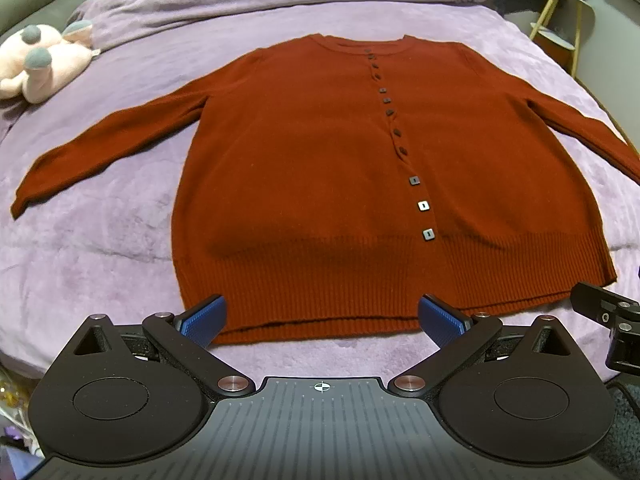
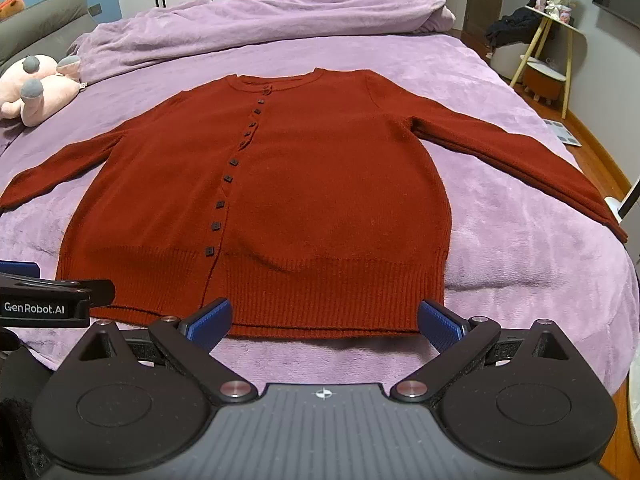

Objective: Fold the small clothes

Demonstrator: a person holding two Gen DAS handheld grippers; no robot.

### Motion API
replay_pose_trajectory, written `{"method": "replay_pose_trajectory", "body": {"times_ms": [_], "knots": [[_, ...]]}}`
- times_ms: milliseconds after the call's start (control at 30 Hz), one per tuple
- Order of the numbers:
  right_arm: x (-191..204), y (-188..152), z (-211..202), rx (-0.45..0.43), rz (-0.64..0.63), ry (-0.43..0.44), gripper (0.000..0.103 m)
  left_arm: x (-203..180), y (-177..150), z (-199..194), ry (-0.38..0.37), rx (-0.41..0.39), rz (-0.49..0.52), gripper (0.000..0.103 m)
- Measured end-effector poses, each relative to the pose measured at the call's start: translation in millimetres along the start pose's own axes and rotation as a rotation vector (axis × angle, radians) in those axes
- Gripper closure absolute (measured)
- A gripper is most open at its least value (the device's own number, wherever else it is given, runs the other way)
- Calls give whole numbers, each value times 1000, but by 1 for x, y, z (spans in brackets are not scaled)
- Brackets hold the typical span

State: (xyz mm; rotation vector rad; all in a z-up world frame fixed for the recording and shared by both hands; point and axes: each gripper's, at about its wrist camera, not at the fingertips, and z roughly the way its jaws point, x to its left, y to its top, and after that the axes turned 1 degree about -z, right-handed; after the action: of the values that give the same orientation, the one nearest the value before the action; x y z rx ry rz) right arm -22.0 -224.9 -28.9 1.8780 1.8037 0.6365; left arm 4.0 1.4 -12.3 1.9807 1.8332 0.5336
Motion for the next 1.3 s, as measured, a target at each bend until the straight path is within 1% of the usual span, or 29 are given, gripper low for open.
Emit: {"method": "replay_pose_trajectory", "body": {"times_ms": [267,433,567,733,833,933,1067,1167,1300], "knots": [[-1,0,0,-2,7,4,4,0,0,2,-4,8,-5,0],[-1,-1,-4,-29,7,20,4,2,1,4,-7,13,-8,0],[0,-1,-4,-51,-11,-7,4,2,1,5,-10,16,-11,0],[-4,-3,-3,-60,19,30,4,3,1,6,-14,23,-11,0],[-4,-4,-3,-83,9,37,4,3,1,7,-17,24,-12,0],[-3,-5,-1,-79,4,39,4,3,1,8,-20,26,-13,0],[-8,-4,2,-59,46,72,4,3,2,10,-19,33,-12,0],[-9,-2,3,-51,60,77,4,3,2,12,-21,38,-15,0],[-11,0,8,-16,79,94,4,2,2,15,-23,47,-11,0]]}}
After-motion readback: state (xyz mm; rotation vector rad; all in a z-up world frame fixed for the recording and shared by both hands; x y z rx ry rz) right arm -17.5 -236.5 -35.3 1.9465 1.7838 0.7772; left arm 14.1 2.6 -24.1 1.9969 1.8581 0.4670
